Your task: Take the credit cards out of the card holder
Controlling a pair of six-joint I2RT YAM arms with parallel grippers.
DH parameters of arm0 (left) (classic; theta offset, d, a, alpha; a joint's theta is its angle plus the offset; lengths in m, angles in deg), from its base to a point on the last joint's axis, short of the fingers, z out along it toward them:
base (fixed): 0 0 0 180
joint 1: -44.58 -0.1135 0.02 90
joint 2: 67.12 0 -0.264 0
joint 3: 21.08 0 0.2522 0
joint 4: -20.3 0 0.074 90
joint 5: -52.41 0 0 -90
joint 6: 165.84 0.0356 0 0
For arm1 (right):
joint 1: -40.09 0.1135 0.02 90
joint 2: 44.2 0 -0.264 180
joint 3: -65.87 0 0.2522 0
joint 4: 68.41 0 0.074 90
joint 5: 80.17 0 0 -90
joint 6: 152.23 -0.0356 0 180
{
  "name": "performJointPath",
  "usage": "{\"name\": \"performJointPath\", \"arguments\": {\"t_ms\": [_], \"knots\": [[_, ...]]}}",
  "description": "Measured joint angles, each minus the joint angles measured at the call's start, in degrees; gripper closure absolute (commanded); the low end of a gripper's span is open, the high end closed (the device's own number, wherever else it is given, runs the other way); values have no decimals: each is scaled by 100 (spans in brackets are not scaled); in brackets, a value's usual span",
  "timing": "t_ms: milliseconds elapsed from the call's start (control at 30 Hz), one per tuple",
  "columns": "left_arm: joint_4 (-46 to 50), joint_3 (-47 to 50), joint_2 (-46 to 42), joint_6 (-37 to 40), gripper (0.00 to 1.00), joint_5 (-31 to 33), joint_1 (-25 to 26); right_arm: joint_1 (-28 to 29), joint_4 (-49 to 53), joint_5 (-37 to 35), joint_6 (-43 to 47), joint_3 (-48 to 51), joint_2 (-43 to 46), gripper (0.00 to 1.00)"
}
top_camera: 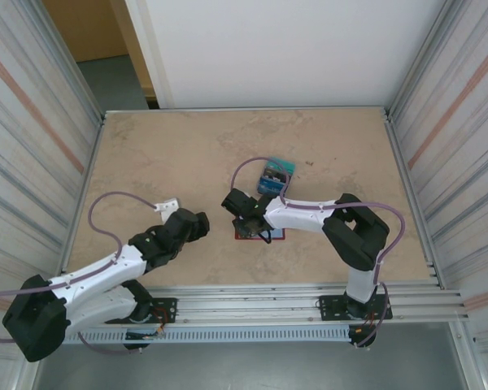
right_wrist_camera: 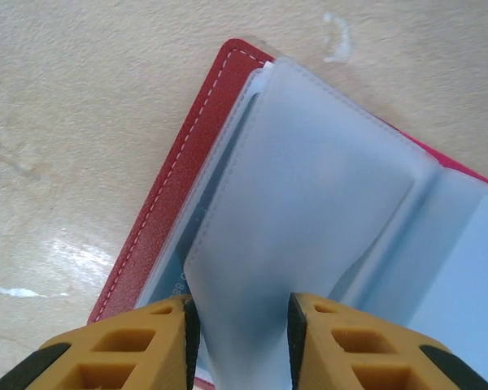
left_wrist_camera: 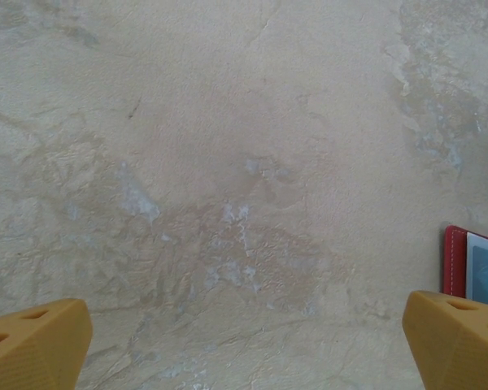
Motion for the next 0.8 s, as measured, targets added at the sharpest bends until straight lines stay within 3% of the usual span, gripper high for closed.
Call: {"name": "performJointPath", "arguments": {"t_ms": [433,800], "knots": [[-59,-125,87,107,1,-44,0,-48,203,-623,-42,264,415,59],[-59,-372,468,223,1,-142,13,-466,216,-636,-238,1003,1078,57]]}}
